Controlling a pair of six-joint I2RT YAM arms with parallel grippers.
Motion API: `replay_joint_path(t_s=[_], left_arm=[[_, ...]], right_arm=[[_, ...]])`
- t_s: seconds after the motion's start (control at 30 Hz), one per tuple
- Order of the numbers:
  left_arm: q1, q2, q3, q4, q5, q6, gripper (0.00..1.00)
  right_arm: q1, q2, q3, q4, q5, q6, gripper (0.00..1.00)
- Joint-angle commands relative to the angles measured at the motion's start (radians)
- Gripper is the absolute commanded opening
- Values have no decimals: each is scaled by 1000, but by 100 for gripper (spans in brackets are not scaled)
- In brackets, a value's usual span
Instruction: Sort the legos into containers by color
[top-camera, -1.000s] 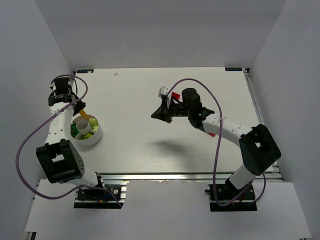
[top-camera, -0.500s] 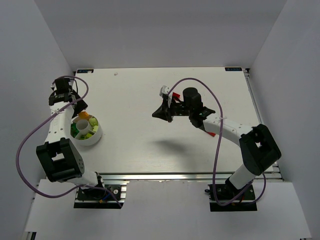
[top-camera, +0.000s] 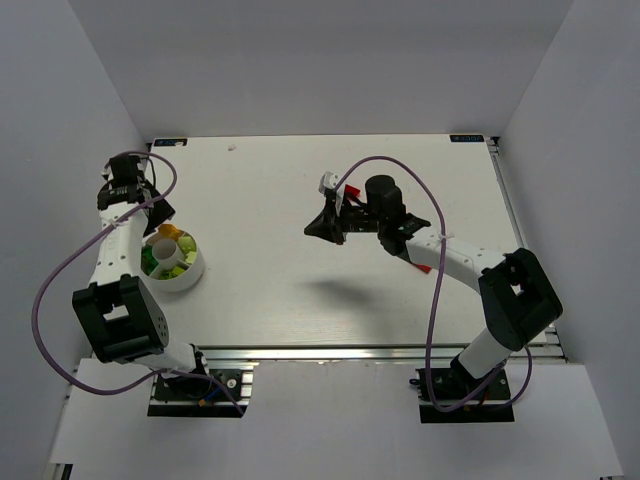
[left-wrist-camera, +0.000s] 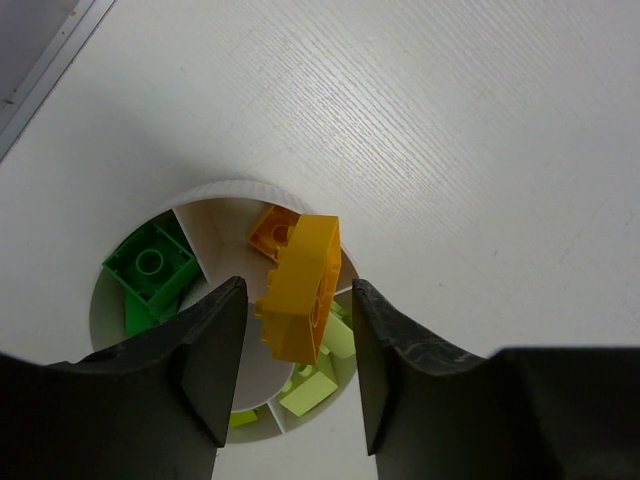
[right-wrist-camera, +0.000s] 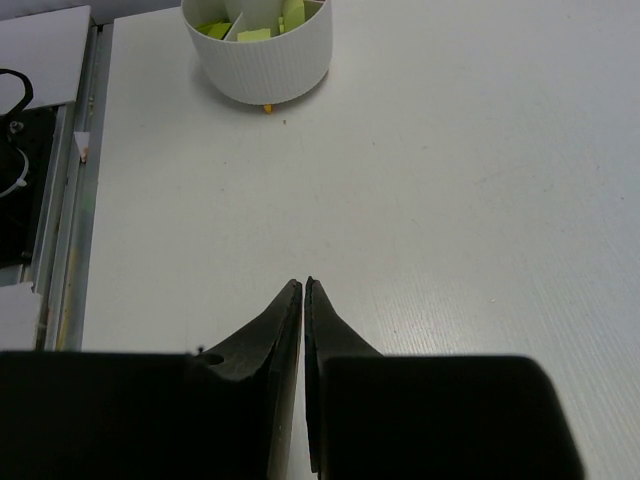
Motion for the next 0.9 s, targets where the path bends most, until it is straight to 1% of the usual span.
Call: replay_joint_path(t_s=[0.0,0.13,0.23,0.3,0.33,0.4,0.5,0.57,0.67,0.7,0.8,0.87], left_arm=[[6,-12,39,-4,-12,1,56],[7,-20,36,-15,-12,9,42],[6,-26,25,-29,-6,9,42],[7,-36,19,-40,-3,14,45],[7,-46,10,-47,-9,17,50],[7,-53,1,-49,-16,20,54],[7,-59,-15,-55,-27,21,55],[6,-61,-21,-56,-30,21,54],[7,-61,-23,-55,-29,24,48],[7,-62,-23,-55,-26,26,44],[7,-62,-21,-52,-21,29,41],[7,-61,-23,-50,-15,32,41]], right_arm=[[-10,-45,2,7,7,-15,10],[-11,-45,2,6,6,-17,10],[-11,-45,4,7,9,-17,10],[-13,-45,2,9,7,-15,10],[-14,-43,2,10,7,-15,10],[-14,-43,1,13,7,-14,10],[-16,-43,1,15,7,-11,10],[-17,-42,2,16,7,-11,10],[-19,-42,2,16,9,-9,10],[-19,-43,1,16,7,-9,10],[-20,-45,-4,16,9,-7,10],[-24,-45,-4,18,9,-4,10]])
